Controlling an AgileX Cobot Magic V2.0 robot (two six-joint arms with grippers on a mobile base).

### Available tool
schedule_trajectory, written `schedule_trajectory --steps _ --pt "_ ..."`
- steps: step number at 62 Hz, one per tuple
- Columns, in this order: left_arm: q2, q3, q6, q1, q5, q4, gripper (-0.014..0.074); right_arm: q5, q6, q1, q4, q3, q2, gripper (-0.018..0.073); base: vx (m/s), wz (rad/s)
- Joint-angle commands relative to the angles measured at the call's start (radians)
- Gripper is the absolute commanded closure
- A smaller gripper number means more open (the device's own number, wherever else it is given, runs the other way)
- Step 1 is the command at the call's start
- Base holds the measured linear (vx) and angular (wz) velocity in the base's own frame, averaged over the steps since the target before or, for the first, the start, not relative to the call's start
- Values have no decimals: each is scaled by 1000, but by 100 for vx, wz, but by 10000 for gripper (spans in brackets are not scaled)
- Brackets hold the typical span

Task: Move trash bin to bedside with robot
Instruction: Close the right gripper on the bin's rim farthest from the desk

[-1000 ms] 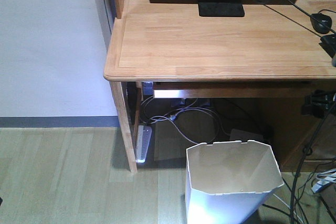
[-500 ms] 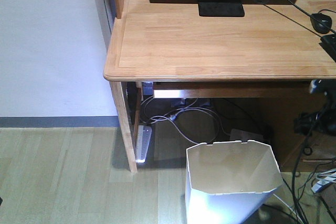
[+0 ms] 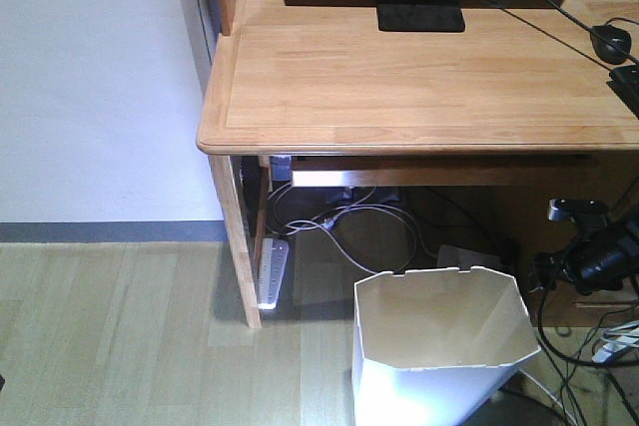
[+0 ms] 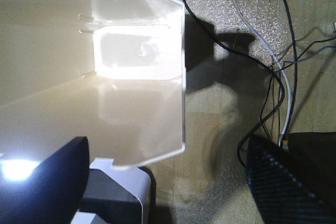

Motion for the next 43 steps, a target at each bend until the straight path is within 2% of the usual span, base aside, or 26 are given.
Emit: schedule_trajectory --steps 1,18,43 --pt "-11 29 -9 -6 -73 -4 602 -4 -12 18 8 -78 14 -13 0 0" --pt "-11 29 -9 -6 -73 -4 602 2 -10 57 5 -224 174 -13 0 0" --pt "-11 29 -9 -6 -73 -4 602 -22 7 57 -3 -347 335 -13 0 0"
